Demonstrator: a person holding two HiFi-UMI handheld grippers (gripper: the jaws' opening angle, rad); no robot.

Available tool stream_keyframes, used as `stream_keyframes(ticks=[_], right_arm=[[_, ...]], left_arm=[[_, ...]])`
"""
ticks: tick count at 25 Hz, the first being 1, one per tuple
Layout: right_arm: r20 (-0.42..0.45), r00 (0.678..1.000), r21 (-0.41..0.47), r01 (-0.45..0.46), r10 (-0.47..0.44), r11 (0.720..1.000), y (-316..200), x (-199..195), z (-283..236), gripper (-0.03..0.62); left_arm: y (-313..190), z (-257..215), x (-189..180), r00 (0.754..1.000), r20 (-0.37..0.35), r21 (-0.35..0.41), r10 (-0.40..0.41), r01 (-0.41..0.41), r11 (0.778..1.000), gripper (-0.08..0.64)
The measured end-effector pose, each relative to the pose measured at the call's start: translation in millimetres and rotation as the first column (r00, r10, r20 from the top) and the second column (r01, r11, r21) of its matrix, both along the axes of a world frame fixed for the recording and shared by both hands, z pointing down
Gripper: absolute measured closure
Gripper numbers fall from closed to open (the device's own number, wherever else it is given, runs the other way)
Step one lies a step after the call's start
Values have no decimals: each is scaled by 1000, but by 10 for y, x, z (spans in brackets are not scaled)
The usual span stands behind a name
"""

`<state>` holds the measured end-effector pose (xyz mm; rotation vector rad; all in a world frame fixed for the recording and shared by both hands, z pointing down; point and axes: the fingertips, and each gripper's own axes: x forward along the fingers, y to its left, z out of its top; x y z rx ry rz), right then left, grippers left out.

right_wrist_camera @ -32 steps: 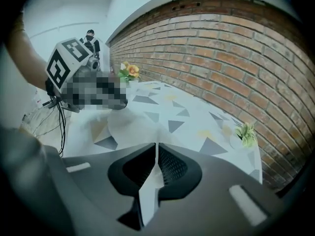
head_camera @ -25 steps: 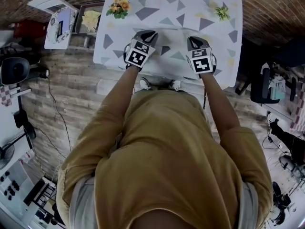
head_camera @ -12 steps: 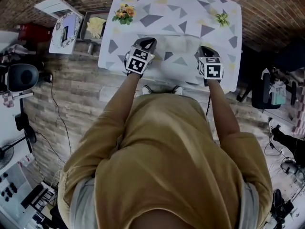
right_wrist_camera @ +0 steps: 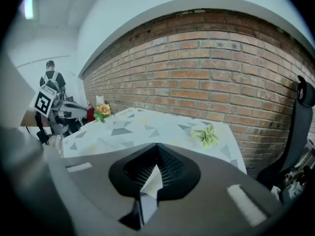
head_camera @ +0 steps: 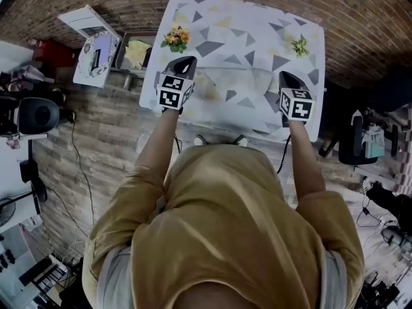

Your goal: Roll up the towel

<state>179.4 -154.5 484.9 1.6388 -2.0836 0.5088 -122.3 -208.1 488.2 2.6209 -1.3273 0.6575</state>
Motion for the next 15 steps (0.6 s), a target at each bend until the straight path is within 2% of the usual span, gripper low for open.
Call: stream_keyframes(ticks=[6, 11, 15], right_arm=[[45, 999, 159, 6, -13, 987, -236, -6, -778, 589], [71, 997, 303, -4, -18, 953, -306, 85, -1483, 589], [80, 997, 396, -12, -21, 918, -229, 179, -1939, 589]], left_arm=[[-114, -670, -65, 999, -46, 140, 2, 4, 990, 497], [-132, -1298, -50, 995, -99, 262, 26, 1, 965, 497], [-95, -1755, -131, 989, -146, 343, 22, 30, 939, 497]])
